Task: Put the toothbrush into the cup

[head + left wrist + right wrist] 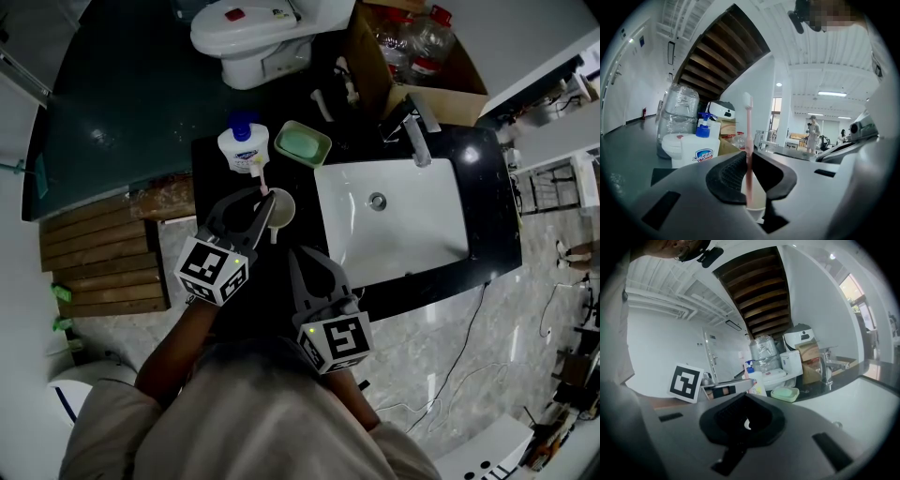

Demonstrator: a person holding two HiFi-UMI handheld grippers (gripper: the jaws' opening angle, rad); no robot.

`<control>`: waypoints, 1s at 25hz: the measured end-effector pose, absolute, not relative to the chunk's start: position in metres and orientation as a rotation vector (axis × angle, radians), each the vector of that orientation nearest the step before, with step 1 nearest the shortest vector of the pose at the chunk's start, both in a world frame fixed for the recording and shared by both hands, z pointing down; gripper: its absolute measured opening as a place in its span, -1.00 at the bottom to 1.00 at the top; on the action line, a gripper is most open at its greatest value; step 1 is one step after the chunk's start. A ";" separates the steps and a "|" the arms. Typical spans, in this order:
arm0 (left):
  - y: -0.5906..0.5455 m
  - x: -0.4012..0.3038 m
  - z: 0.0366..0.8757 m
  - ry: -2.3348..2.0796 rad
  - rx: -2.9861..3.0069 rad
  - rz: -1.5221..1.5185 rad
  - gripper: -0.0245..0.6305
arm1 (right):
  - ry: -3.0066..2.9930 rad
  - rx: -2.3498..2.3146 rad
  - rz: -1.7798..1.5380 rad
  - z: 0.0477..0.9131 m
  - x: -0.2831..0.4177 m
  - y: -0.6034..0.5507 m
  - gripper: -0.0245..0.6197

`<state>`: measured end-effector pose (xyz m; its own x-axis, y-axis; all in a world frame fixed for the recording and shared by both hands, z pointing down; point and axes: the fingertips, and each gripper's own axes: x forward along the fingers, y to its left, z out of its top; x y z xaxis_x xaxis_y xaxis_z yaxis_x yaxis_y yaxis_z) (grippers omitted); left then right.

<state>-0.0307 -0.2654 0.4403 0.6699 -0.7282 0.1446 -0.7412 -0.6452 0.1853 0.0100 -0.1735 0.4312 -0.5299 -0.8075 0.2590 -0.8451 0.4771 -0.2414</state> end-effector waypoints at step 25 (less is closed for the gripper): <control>-0.267 -0.022 0.469 -1.174 2.622 0.144 -0.78 | -2.604 1.478 0.504 0.430 0.015 -0.174 -0.90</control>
